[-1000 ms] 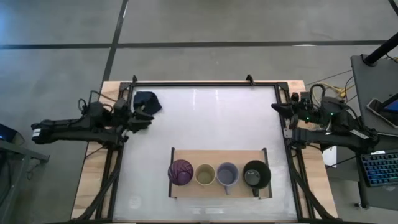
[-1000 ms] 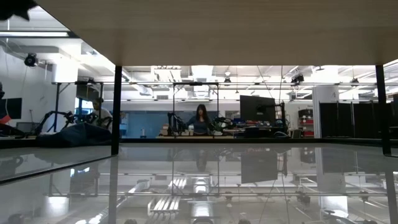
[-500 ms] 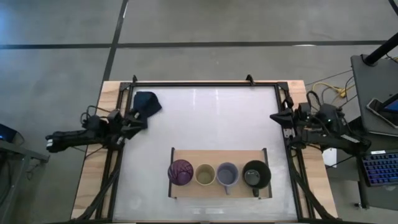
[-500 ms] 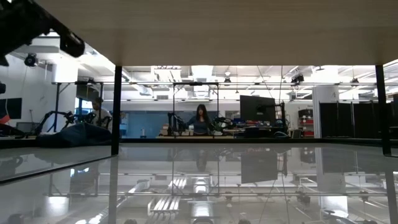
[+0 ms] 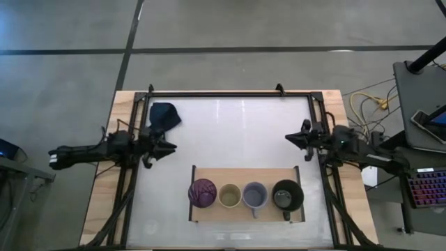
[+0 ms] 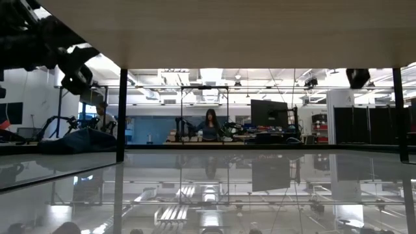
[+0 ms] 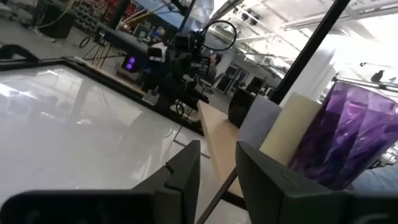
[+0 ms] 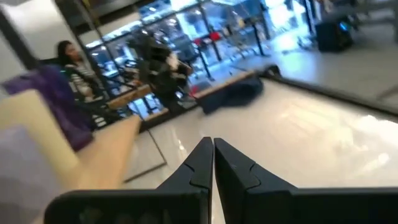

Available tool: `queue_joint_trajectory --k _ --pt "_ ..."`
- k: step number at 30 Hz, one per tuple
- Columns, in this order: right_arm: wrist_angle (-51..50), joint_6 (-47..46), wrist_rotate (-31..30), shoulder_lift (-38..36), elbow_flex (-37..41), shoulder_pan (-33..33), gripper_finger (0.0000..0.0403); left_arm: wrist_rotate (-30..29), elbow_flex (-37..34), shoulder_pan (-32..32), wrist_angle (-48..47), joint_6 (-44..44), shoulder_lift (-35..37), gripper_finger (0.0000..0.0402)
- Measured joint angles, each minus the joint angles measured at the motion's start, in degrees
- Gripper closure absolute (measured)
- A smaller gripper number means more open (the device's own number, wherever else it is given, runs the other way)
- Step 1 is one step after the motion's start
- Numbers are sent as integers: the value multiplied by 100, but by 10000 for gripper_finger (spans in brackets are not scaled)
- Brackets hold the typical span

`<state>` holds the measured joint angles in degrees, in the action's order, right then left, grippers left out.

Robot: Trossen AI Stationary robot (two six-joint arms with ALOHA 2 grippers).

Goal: Stack small to large cups/mugs on shelf
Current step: Return to Home Position

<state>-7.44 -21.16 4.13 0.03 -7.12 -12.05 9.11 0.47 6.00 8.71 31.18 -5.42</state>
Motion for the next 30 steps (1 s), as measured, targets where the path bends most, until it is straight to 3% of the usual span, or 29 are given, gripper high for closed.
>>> queue_joint_trajectory --k 7,30 --pt "172 -839 -480 213 360 2 394 -6 -4 0 -620 -2 -216 314" --pt "181 -864 -472 531 -4 2 394 -18 -13 0 -617 -4 -796 314"
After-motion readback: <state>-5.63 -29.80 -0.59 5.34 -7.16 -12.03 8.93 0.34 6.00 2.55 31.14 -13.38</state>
